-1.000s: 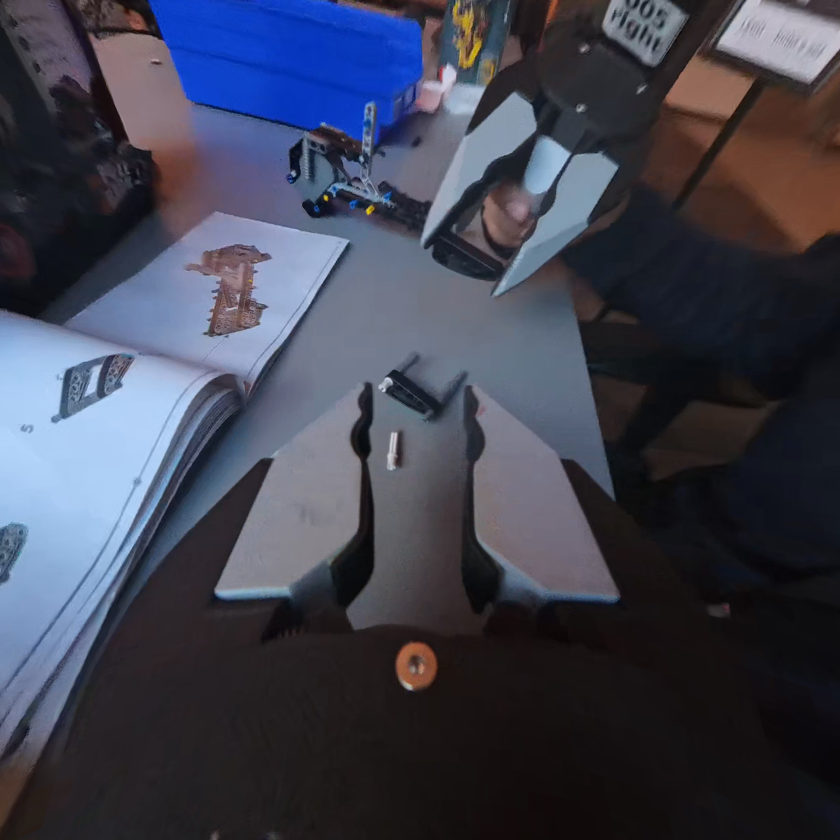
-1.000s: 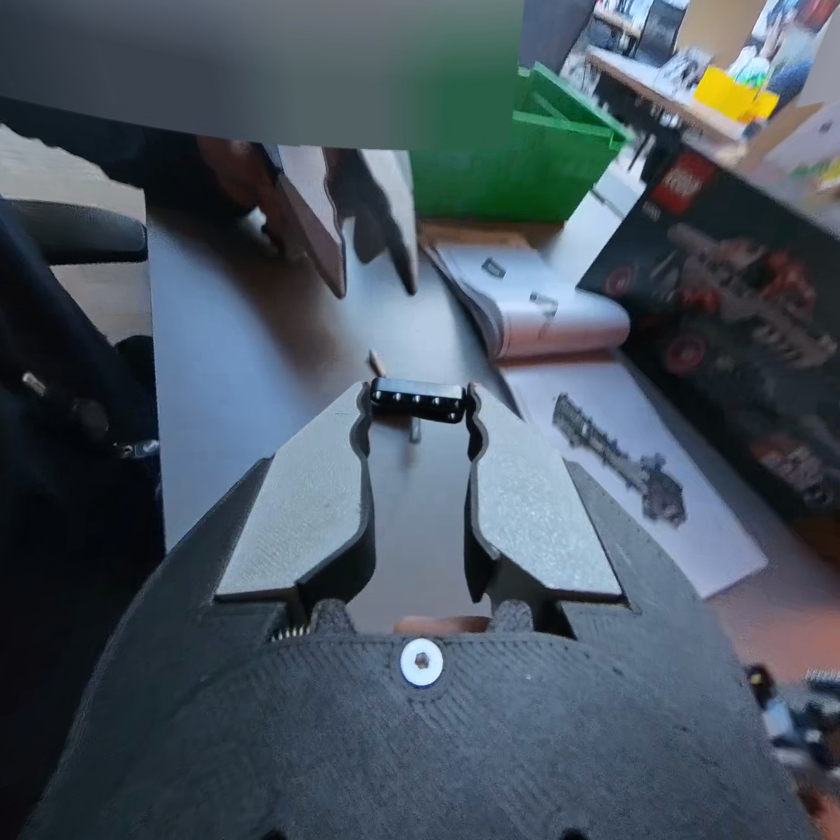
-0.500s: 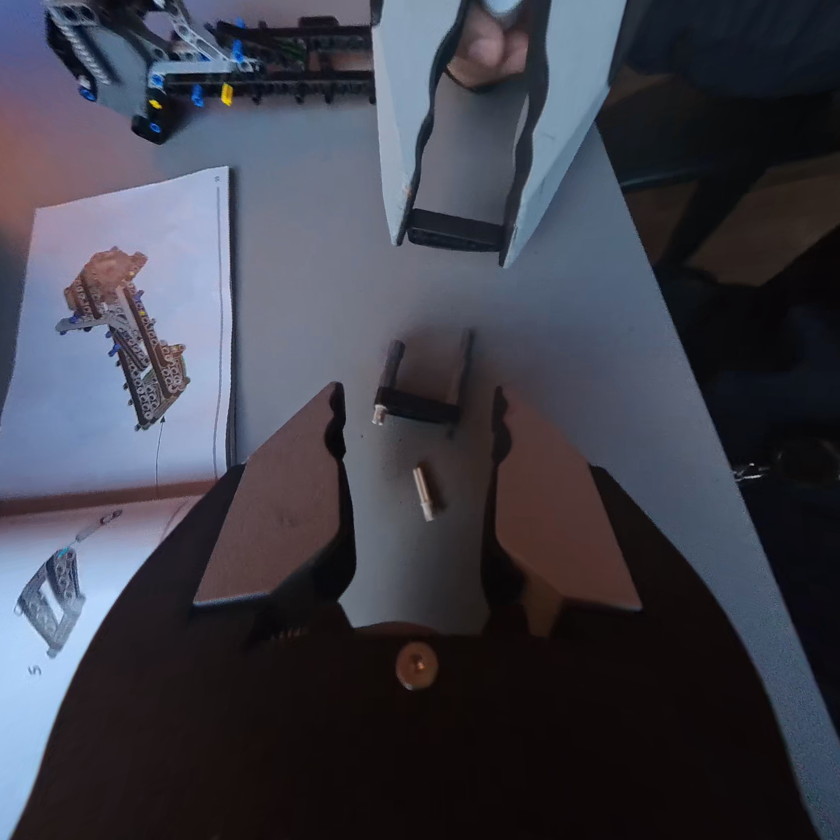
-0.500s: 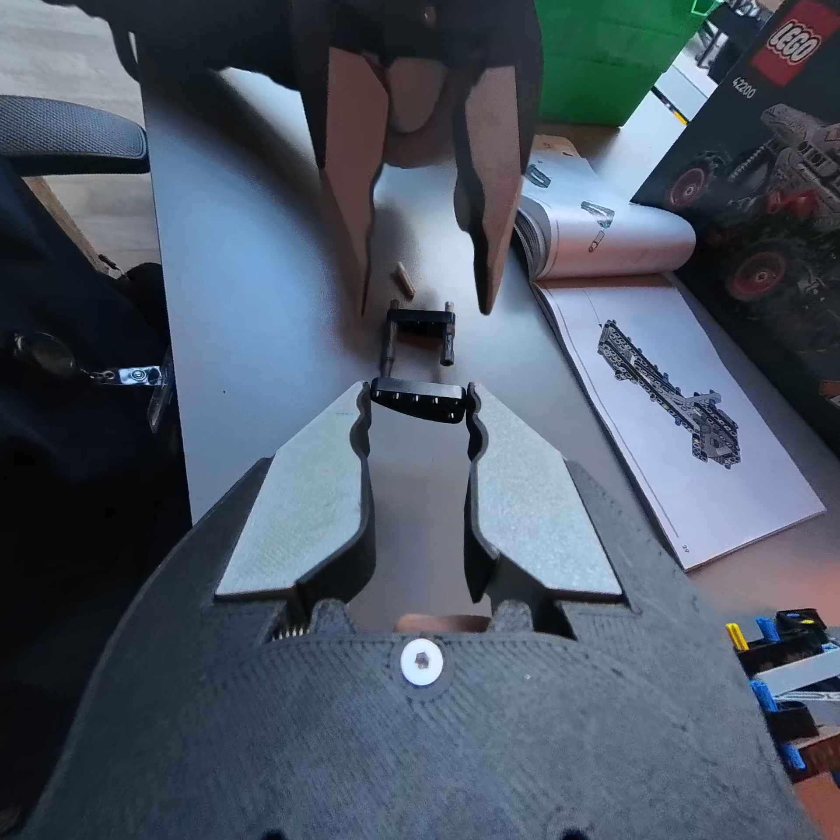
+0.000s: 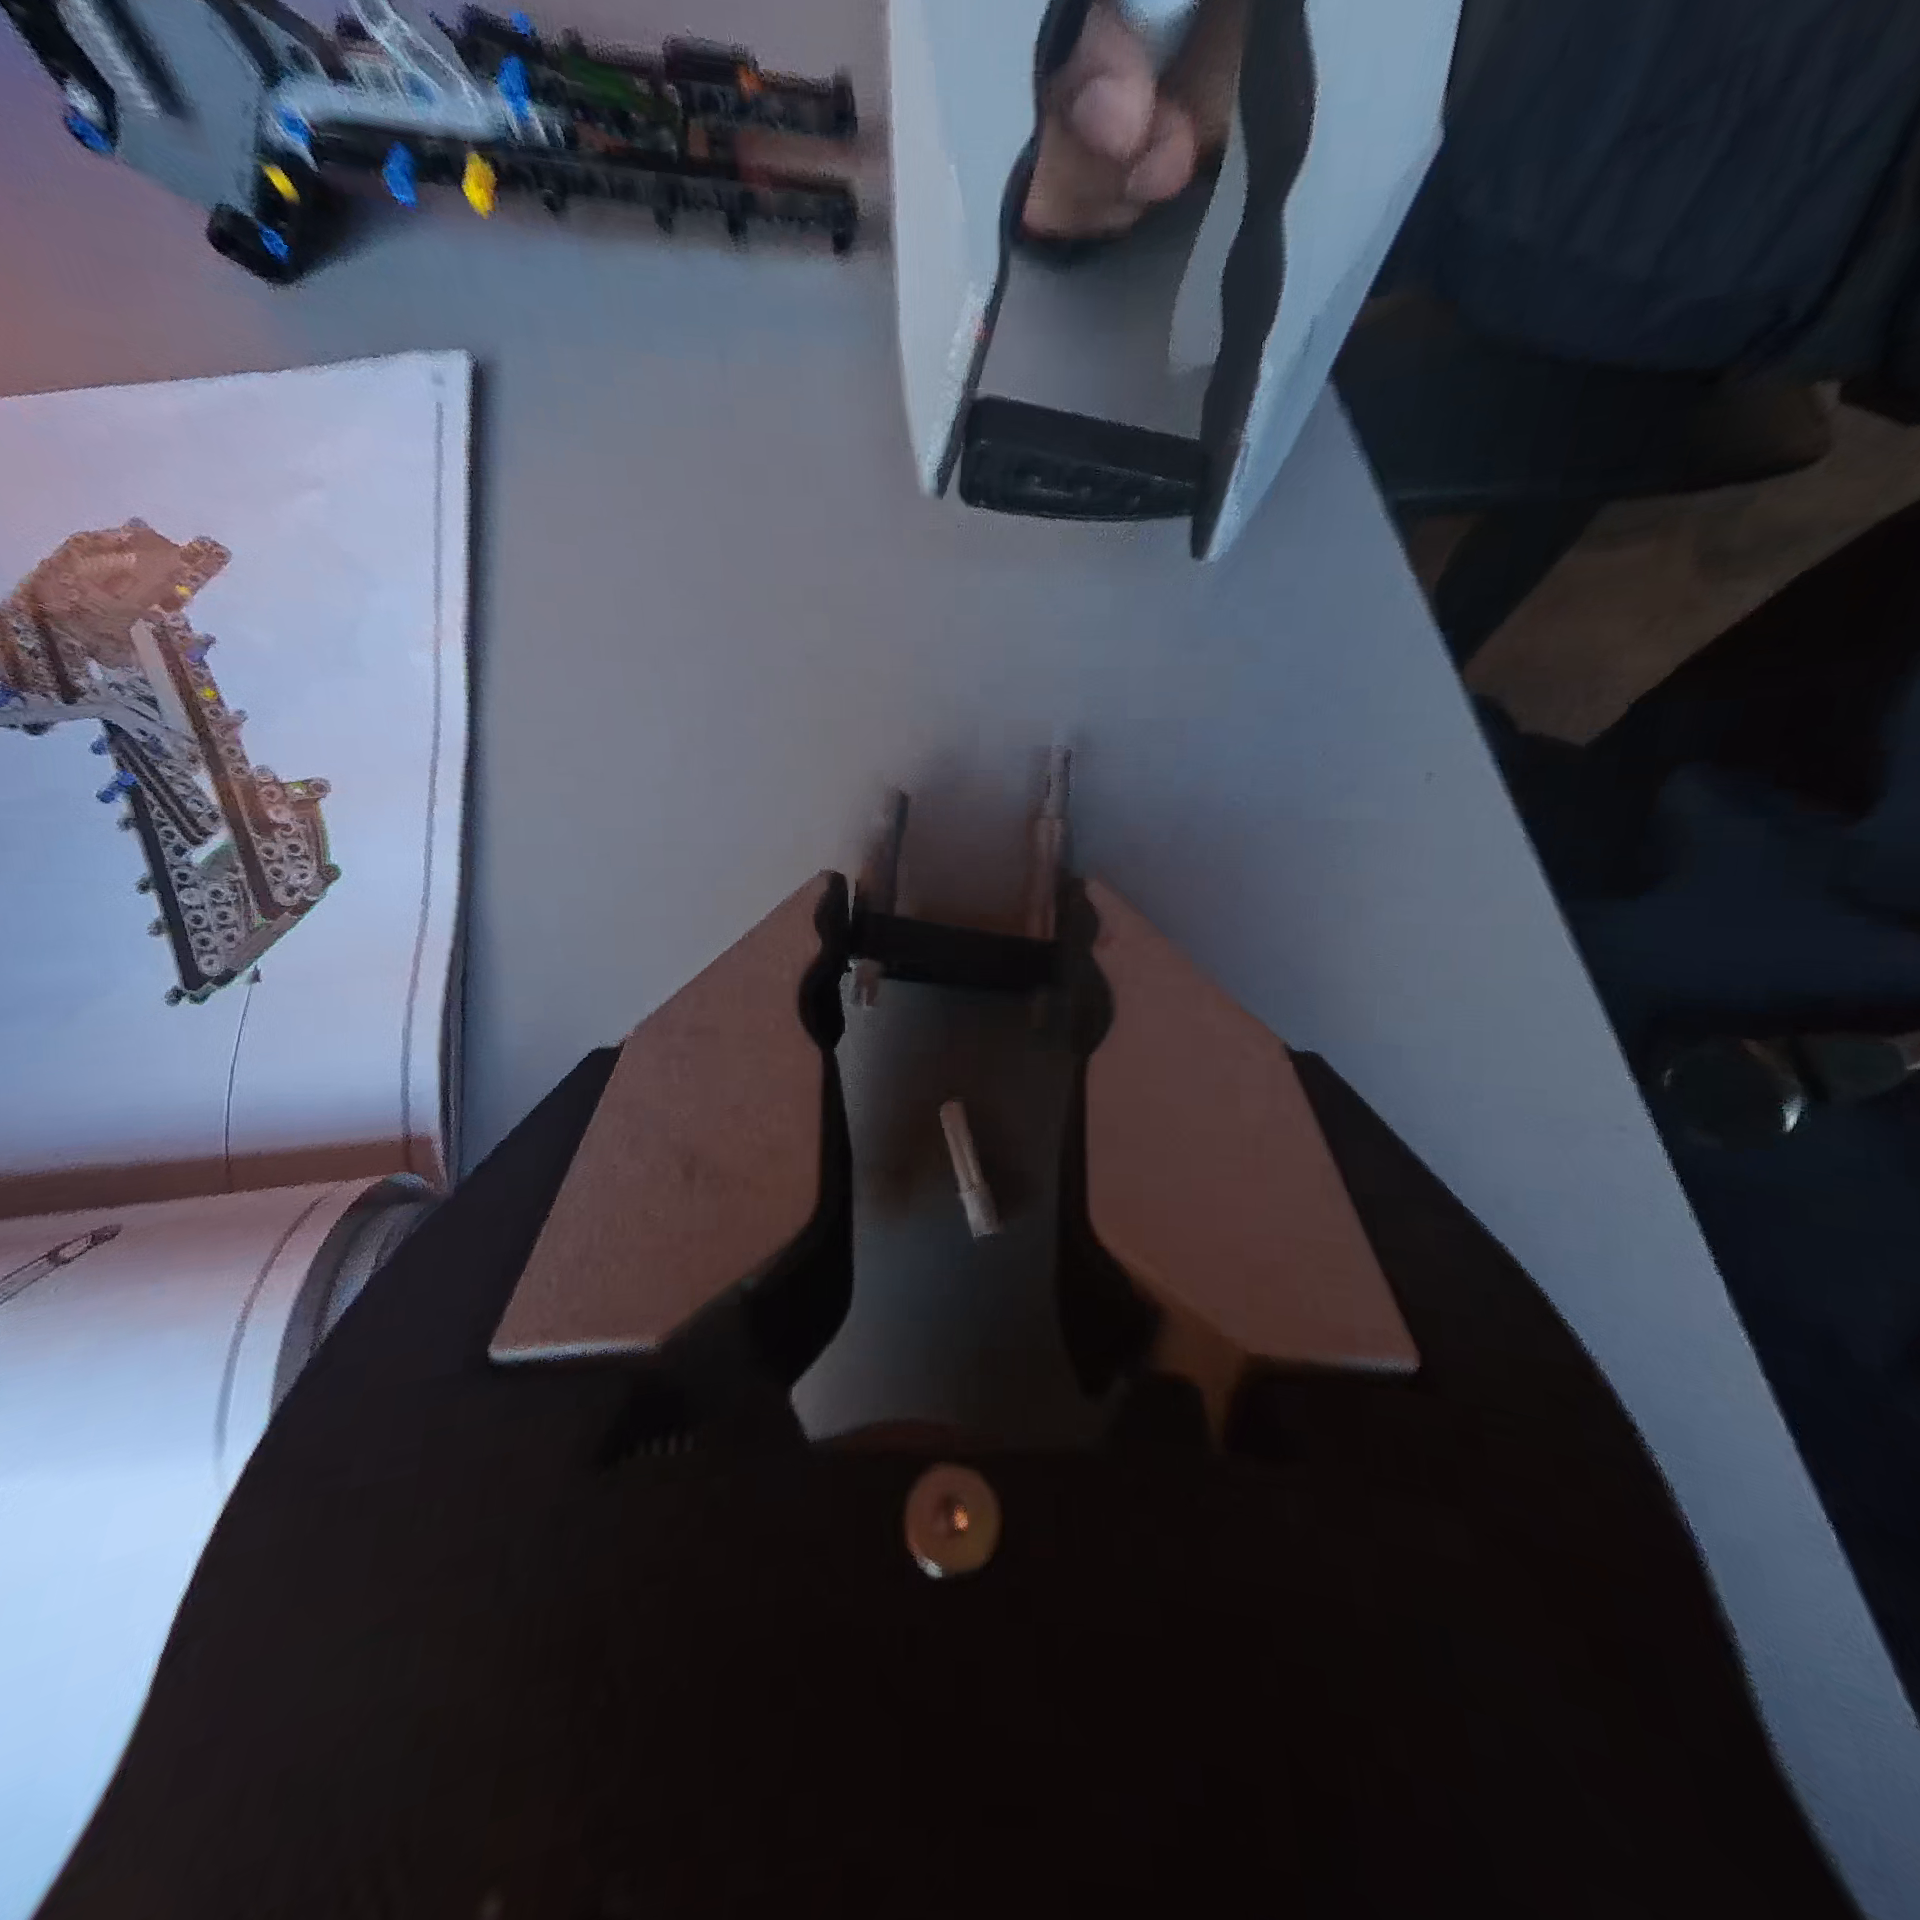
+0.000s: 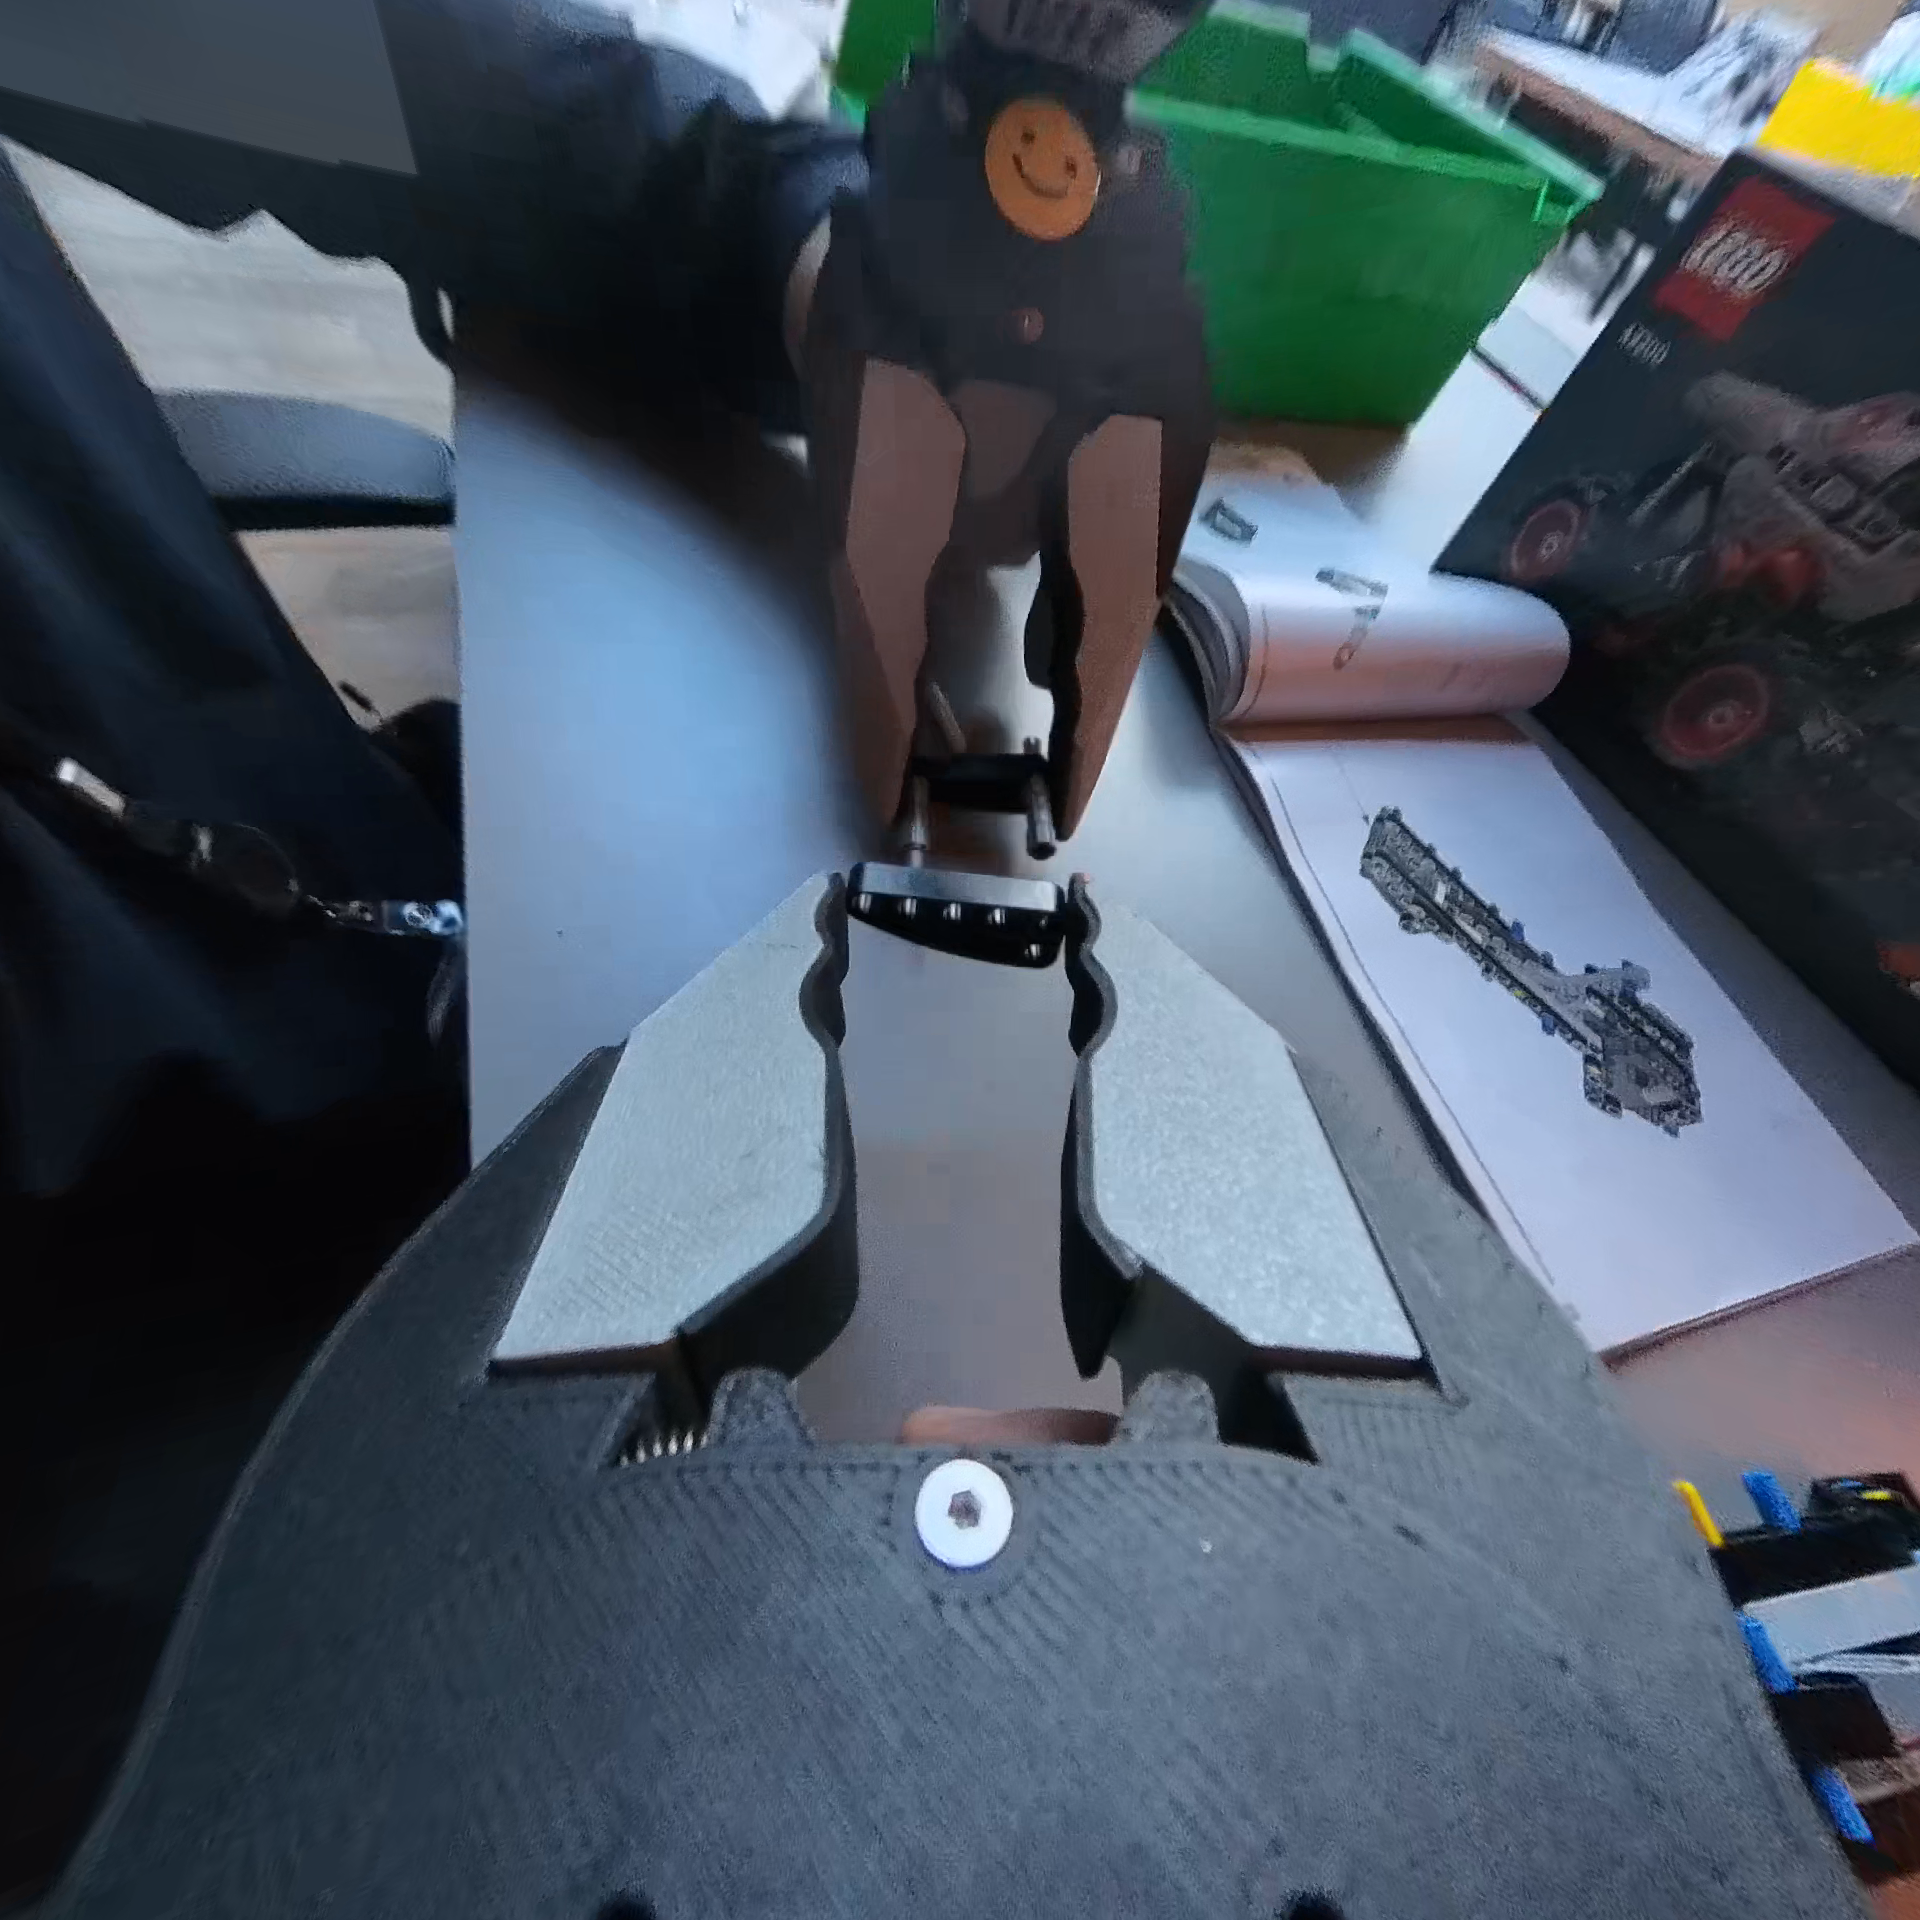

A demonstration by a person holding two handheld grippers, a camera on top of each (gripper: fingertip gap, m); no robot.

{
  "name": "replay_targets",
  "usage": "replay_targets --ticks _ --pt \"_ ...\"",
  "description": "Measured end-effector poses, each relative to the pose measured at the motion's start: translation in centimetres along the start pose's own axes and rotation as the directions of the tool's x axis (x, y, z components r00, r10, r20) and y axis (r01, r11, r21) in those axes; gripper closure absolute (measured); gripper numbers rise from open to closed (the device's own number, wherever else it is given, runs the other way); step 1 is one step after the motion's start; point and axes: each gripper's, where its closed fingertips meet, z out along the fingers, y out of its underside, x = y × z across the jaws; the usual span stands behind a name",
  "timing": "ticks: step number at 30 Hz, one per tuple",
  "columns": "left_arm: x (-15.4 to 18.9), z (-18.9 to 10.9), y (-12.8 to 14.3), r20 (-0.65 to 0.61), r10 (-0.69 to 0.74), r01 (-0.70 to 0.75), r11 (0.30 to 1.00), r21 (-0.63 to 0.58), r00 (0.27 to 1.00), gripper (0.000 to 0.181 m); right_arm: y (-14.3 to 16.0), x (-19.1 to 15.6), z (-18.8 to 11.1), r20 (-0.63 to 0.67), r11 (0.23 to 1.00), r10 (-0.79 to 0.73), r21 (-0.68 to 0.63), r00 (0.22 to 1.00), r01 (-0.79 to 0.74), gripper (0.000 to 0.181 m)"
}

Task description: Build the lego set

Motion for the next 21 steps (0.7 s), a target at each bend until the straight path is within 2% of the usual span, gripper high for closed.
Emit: replay_targets --ticks 1,4,9,12,21 --pt "0.1 -0.4 -0.7 0.005 -0.002 0.002 0.998 0.055 1.000 0.143 -0.5 0.0 -0.3 0.001 0.999 0.001 0.037 1.000 -0.001 0.142" --pt "0.9 -1.9 -2.7 0.006 0.000 -0.001 0.976 0.216 1.000 0.143 -1.7 -0.1 -0.8 0.000 0.992 0.008 0.126 1.000 -0.008 0.142" --pt "1.9 -3.2 -3.9 0.035 0.001 -0.013 0.941 0.337 0.999 0.143 -3.5 -0.8 -0.4 0.020 0.975 0.010 0.220 1.000 -0.014 0.143" --pt "2.4 -3.5 -4.1 0.032 -0.014 0.002 0.937 0.350 0.999 0.143 -4.0 -1.2 -0.2 0.055 0.968 0.008 0.250 0.998 -0.022 0.143" --pt "3.6 -4.0 -4.3 0.048 -0.005 -0.011 0.944 0.330 0.999 0.143 -3.7 -1.8 0.6 0.112 0.978 -0.009 0.209 0.994 -0.015 0.143"
